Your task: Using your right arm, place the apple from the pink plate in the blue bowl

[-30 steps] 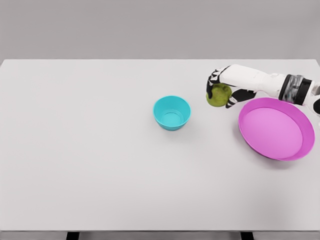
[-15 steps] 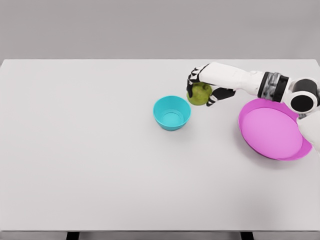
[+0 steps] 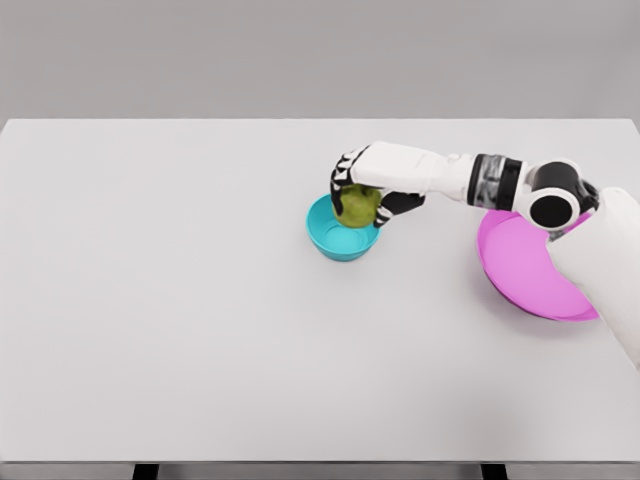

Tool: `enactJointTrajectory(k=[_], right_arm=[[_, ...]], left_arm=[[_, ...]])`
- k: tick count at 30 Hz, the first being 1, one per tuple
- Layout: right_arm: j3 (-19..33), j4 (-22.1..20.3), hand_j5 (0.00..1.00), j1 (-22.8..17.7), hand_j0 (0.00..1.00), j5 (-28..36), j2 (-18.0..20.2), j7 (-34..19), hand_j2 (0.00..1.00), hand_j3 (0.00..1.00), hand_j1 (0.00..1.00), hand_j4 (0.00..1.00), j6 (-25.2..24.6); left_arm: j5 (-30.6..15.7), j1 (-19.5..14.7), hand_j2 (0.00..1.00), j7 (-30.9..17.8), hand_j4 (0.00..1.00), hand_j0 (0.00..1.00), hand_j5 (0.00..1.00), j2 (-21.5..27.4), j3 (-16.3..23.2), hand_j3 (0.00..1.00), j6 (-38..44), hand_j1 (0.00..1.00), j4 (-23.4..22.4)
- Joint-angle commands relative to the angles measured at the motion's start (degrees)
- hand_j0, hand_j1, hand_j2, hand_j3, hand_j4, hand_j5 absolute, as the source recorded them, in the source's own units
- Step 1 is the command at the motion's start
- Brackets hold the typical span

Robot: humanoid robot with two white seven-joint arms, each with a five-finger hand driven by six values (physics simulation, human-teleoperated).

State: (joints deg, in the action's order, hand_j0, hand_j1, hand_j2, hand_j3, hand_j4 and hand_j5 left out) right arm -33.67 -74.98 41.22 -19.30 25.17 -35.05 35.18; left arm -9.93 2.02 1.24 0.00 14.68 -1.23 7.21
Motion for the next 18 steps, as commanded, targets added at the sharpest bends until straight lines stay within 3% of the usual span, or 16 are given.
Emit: enactJointTrajectory(k=[1, 7, 8, 9, 10, 18], right_arm=[[-0.6, 0.3, 0.37, 0.1, 0.37, -0.3, -0.9, 0.1, 0.37, 0.37, 0.37, 0.37, -0.2], [-1.9, 1.6, 0.38, 0.8, 0.38, -0.4, -1.6, 0.1, 0.38, 0.38, 0.38, 0.38, -0.2], [-1.9, 1.6, 0.41, 0.8, 0.41, -0.4, -1.6, 0.1, 0.41, 0.41, 0.41, 0.41, -0.2], [-1.9, 1.6, 0.66, 0.8, 0.66, -0.4, -1.6, 0.1, 0.66, 0.66, 0.66, 0.66, -0.2], [-1.9, 1.7, 1.0, 0.8, 1.0, -0.3, -1.5, 0.1, 1.0, 1.0, 1.0, 1.0, -0.2], [-1.9, 1.3, 1.0, 0.8, 1.0, -0.3, -1.5, 0.1, 1.0, 1.0, 1.0, 1.0, -0.2]], left_arm=[[0.0, 0.1, 1.0, 0.0, 1.0, 1.0, 1.0, 0.0, 0.0, 1.0, 0.0, 1.0, 0.0], [0.0, 0.0, 1.0, 0.0, 1.0, 1.0, 1.0, 0.0, 0.0, 1.0, 0.0, 1.0, 0.0], [0.0, 0.0, 1.0, 0.0, 1.0, 1.0, 1.0, 0.0, 0.0, 1.0, 0.0, 1.0, 0.0], [0.0, 0.0, 1.0, 0.0, 1.0, 1.0, 1.0, 0.0, 0.0, 1.0, 0.0, 1.0, 0.0], [0.0, 0.0, 1.0, 0.0, 1.0, 1.0, 1.0, 0.0, 0.0, 1.0, 0.0, 1.0, 0.0], [0.0, 0.1, 1.0, 0.0, 1.0, 1.0, 1.0, 0.0, 0.0, 1.0, 0.0, 1.0, 0.0]])
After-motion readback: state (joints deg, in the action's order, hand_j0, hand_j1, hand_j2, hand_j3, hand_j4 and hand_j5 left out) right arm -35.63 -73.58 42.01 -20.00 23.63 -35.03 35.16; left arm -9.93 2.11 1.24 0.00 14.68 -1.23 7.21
